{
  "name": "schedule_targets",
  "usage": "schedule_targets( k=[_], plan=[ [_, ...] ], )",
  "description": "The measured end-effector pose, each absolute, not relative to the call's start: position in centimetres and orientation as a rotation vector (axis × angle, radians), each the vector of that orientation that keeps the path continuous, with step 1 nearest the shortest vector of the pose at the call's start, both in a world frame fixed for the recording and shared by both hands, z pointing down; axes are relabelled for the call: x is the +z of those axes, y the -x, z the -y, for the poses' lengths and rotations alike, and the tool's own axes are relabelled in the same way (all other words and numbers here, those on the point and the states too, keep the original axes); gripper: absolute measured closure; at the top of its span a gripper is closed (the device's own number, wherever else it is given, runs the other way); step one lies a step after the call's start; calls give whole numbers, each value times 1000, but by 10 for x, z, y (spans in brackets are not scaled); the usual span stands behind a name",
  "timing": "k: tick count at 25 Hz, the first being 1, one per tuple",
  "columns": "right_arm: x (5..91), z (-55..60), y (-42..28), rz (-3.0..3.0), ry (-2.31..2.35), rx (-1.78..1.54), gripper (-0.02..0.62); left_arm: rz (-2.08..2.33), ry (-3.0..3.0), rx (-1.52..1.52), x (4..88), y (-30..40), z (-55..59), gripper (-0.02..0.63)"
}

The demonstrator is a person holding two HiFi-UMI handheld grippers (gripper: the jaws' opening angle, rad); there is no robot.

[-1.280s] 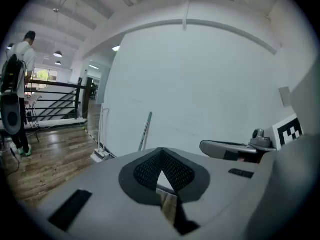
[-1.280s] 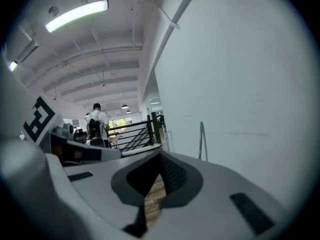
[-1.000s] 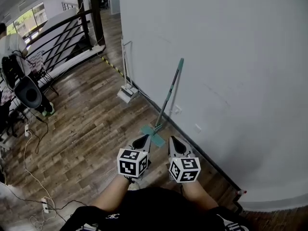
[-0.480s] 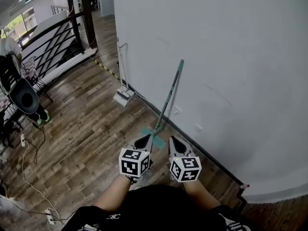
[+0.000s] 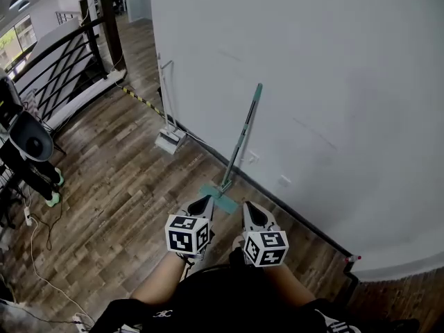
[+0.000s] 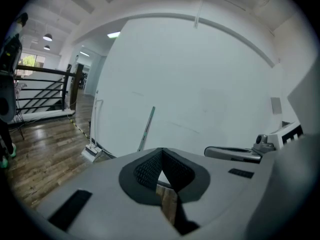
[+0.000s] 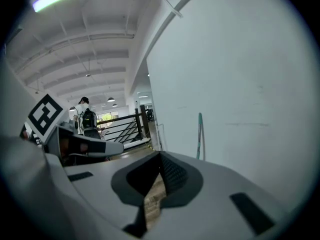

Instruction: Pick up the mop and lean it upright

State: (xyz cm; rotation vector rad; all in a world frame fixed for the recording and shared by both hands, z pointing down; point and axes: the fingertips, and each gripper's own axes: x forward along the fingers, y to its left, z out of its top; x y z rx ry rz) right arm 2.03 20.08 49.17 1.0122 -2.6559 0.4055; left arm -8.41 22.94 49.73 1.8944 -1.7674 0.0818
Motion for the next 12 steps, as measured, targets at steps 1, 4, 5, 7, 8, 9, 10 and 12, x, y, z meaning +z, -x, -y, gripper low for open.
schedule_targets(
  k=[1,4,5,7,8,9,10,12],
  plan=[
    [494,-192,-19,2657,-1017,423,583,1762,-1898,93,500,85,-221,609],
    [510,-164,-11,2643,-997,464,583,1762,-1902,119,505,88,-193,609],
    [516,-155,-8,2637,-985,474,583,1764,-1895,128,508,91,-183,609],
    [523,-131,-1,2636,-965,492,581,1768,-1878,150,513,96,-162,609],
    [522,-117,2,2640,-957,497,583,1774,-1872,156,513,98,-150,609],
    [520,-103,5,2647,-947,499,583,1783,-1868,158,511,101,-138,609],
    [516,-91,8,2658,-935,499,583,1795,-1863,158,508,104,-127,609],
    [510,-69,13,2679,-910,494,583,1820,-1850,160,502,111,-107,609]
  ],
)
